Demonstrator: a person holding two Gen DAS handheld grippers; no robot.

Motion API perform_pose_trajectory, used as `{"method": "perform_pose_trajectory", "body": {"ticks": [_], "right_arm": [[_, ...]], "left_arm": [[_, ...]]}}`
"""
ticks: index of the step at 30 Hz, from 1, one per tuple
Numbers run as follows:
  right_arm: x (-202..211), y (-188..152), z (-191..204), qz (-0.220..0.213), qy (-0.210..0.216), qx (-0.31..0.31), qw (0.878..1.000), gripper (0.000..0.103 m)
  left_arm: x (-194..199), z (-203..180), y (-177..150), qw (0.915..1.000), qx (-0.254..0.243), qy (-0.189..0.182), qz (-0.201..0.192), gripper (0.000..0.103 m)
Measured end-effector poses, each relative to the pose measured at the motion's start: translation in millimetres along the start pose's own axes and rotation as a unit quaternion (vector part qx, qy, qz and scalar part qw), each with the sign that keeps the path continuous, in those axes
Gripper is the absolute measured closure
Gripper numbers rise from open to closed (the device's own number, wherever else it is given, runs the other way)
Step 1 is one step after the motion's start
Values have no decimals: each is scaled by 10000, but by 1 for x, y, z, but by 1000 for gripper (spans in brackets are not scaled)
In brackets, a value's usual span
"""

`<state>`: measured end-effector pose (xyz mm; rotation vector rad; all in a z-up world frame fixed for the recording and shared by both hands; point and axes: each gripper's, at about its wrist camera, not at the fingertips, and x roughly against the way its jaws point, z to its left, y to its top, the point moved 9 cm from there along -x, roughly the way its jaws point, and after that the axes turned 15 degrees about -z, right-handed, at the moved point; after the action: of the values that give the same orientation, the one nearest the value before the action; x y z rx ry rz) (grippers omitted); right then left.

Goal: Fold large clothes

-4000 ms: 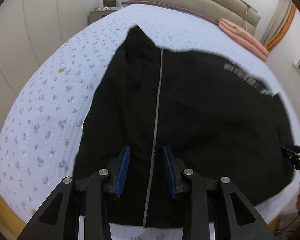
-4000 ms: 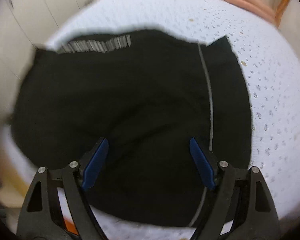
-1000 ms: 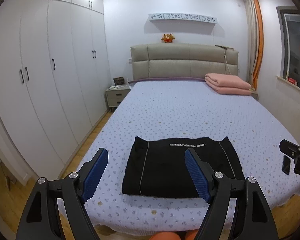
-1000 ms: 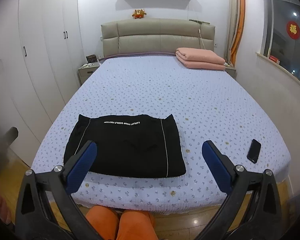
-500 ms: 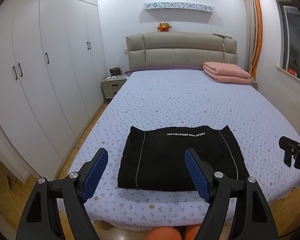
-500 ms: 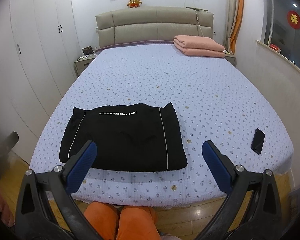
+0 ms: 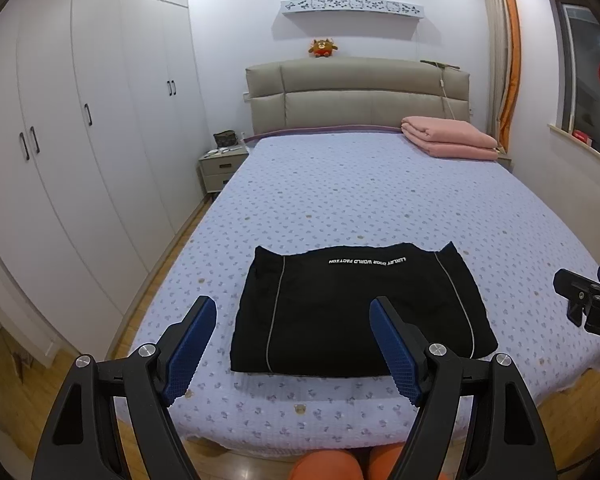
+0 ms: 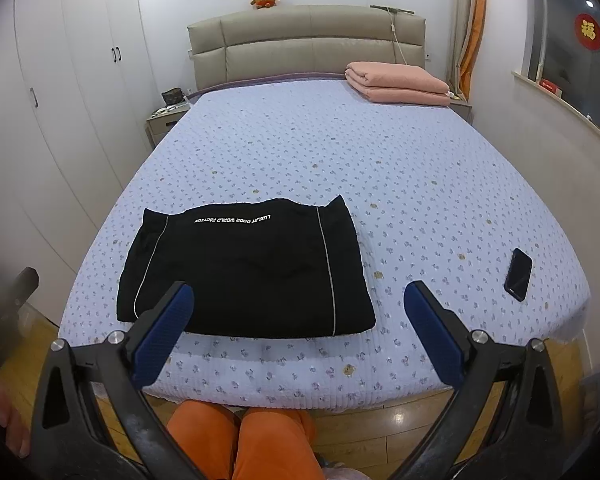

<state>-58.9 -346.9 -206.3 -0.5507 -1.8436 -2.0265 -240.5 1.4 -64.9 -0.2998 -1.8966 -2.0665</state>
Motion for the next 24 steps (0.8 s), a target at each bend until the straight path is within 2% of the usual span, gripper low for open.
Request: {"method": "perform_pose_trajectory", "body": {"ticks": [20, 24], "right_arm": [[2, -1, 4, -3, 31, 57, 10000, 0], [0, -1, 2, 3, 92, -140, 9999, 0]], "left_arm": [[3, -2, -2, 10000, 19, -18, 18, 23], [3, -3, -2, 10000, 21, -35, 20, 23]]}}
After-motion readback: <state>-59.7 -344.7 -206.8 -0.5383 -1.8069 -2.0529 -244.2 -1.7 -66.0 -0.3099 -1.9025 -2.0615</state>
